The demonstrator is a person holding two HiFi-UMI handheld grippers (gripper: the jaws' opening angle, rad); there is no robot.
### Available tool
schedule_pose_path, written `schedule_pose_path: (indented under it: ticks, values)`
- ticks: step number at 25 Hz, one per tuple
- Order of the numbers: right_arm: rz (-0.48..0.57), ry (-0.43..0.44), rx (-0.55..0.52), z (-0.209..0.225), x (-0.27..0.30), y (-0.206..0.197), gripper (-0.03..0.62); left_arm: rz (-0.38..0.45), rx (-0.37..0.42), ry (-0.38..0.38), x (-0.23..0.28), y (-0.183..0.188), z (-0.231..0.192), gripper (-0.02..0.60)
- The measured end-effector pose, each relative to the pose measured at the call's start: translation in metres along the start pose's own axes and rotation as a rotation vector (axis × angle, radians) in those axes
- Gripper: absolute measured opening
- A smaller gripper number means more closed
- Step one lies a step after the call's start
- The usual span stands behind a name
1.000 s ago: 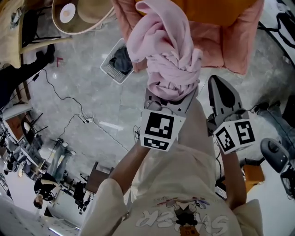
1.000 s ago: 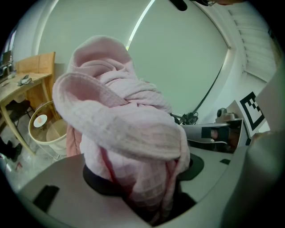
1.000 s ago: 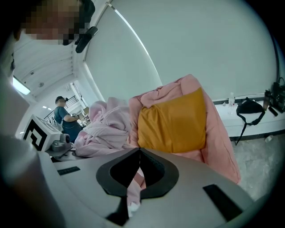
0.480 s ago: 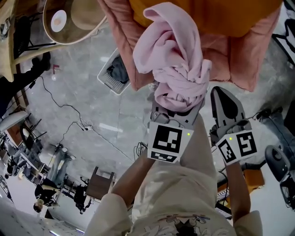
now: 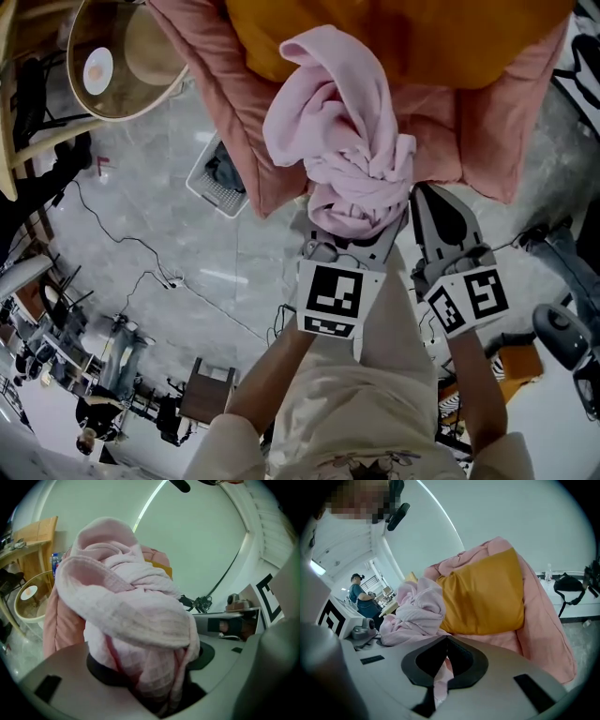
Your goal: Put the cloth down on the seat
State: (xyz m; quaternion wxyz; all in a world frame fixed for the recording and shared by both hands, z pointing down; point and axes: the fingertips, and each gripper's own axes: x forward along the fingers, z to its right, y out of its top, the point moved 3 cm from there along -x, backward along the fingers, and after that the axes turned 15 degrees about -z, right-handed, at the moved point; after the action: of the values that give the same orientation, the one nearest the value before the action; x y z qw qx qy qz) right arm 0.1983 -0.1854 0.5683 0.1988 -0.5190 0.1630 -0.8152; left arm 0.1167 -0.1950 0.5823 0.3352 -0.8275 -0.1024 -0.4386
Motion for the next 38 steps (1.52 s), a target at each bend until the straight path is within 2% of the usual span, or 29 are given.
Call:
schedule_pose_path:
  ticks: [9,17,29,38]
  values:
    - [0.037,-0.024,-0.009,0.026,0.024,0.006,0.018,-0.016,0.016,-0.033,0.038,-0.005,-0.003,0.308]
    - [0.000,-0.030,-0.019,0.059,0.047,-0.017,0.018,-0.035,-0.001,-0.031,0.083,-0.012,-0.013,0.308]
    - [-0.046,0.001,-0.049,0.069,0.068,-0.047,0.018,-0.052,-0.009,-0.041,0.120,-0.030,-0.023,0.310]
    - [-0.050,-0.028,-0.039,0.079,0.087,-0.055,0.018,-0.069,-0.011,-0.052,0.141,-0.041,-0.031,0.311]
